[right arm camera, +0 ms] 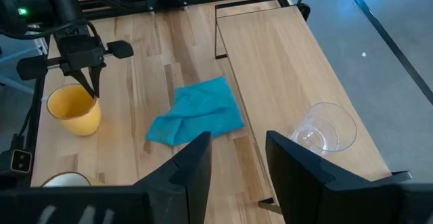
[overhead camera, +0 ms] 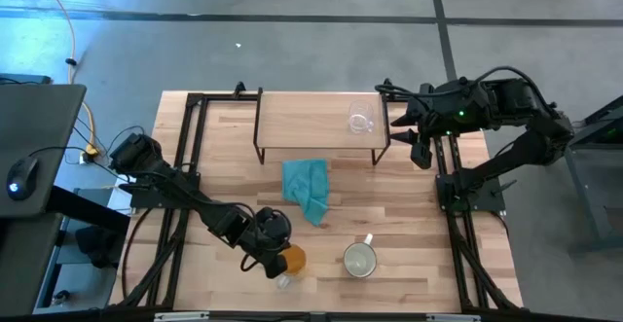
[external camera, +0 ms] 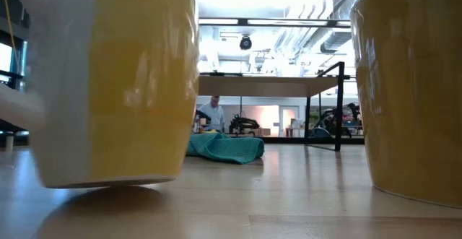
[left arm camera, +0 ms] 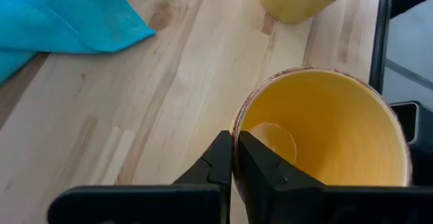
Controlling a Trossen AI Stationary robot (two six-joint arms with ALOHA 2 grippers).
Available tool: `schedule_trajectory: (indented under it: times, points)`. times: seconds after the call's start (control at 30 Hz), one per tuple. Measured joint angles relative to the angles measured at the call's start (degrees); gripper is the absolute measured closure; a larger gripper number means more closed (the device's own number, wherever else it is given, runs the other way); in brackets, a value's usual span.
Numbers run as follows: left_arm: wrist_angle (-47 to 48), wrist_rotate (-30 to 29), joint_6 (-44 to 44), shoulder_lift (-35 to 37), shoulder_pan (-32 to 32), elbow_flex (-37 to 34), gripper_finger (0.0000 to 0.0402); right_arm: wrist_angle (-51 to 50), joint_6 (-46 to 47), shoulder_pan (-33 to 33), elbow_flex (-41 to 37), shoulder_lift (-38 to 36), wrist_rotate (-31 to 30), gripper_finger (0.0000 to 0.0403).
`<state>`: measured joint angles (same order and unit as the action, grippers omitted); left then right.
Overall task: Stack small to large cups/mugs on shelf
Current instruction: Put the yellow mug on the shelf
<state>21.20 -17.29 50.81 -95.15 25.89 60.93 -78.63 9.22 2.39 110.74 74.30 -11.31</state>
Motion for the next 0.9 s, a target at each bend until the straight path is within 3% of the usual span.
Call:
schedule_trajectory:
  times: [0.43, 0.9]
  points:
    - [2.07, -3.56, 0.11, 0.07, -0.61, 0.0, 0.04, 0.0, -0.27, 0.0, 0.0, 0.0, -0.03, 0.0269]
    - [12.63, -4.16, -5.23, 5.05, -6.33, 2.18, 0.0401, -0.01, 1.31, 0.02, 0.0, -0.02, 0.65, 0.0269]
